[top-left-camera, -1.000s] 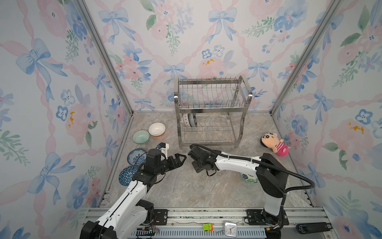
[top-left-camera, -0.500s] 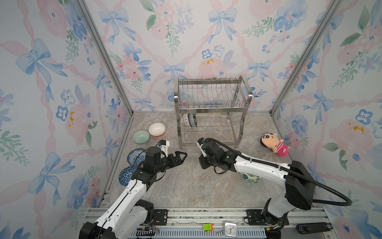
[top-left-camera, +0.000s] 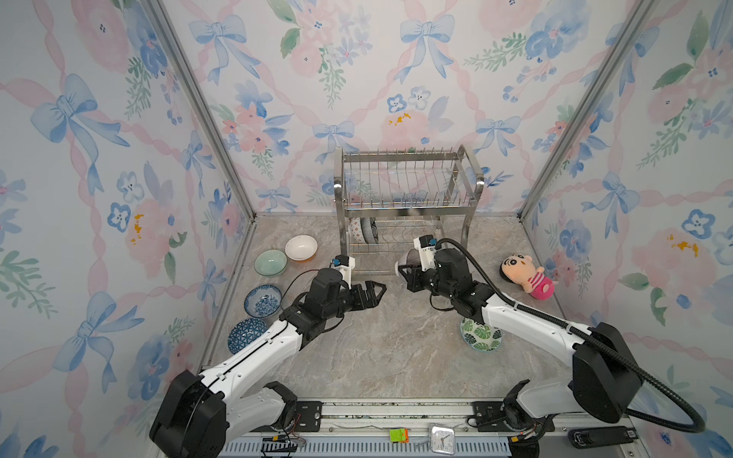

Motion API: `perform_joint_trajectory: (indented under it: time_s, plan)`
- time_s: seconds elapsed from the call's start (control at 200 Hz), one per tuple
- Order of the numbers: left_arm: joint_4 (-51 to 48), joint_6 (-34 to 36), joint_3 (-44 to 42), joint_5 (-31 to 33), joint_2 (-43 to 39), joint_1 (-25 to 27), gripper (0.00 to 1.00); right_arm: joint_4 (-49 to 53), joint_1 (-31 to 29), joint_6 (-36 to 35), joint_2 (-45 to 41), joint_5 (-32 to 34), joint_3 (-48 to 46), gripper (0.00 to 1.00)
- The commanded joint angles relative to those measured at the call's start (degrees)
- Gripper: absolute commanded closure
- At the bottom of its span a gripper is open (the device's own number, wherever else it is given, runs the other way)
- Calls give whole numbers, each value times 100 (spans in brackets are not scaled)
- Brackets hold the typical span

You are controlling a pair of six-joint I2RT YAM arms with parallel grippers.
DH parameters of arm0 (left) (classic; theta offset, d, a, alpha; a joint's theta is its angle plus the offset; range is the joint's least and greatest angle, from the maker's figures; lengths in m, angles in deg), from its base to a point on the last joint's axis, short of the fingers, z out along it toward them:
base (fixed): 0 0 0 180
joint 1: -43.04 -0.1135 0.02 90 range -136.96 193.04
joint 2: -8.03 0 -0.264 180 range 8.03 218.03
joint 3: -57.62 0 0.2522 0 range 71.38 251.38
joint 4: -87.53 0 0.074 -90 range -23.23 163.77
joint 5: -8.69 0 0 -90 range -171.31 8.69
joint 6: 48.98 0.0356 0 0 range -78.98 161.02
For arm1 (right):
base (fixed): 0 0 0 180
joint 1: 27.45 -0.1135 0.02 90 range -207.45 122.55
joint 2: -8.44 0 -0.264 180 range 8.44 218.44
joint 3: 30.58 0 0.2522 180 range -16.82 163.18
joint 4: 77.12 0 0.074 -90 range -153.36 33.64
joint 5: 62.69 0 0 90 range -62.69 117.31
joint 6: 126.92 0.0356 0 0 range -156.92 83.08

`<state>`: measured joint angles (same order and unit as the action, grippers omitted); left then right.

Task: Load the bowls into the dish rack
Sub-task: 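Carry the pink-striped bowl with the right gripper up into the rack's upper tier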

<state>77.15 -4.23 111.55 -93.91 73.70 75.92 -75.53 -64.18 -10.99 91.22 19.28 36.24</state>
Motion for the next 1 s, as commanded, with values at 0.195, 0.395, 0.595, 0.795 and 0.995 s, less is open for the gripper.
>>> perform_joint_trajectory:
  time_s: [0.195, 0.395, 0.595, 0.795, 0.995]
  plan:
    - [-223, 533, 1295, 1268, 898, 230, 2, -2073, 442, 473, 910, -473, 316, 100]
    - [-140, 455, 1471, 1454, 1345, 280, 2, -2654, 603, 806, 1719, -534, 782, 100]
    - [37, 637, 1357, 1413, 1314, 280, 2, -2877, 792, 1091, 2495, -682, 1421, 100]
    - [-18, 706, 1296, 1430, 1402, 333, 2, -3222, 954, 1402, 3218, -880, 2017, 100]
    - [-151, 709, 1392, 1511, 1445, 299, 2, -3645, 1023, 1774, 3907, -1019, 2552, 100]
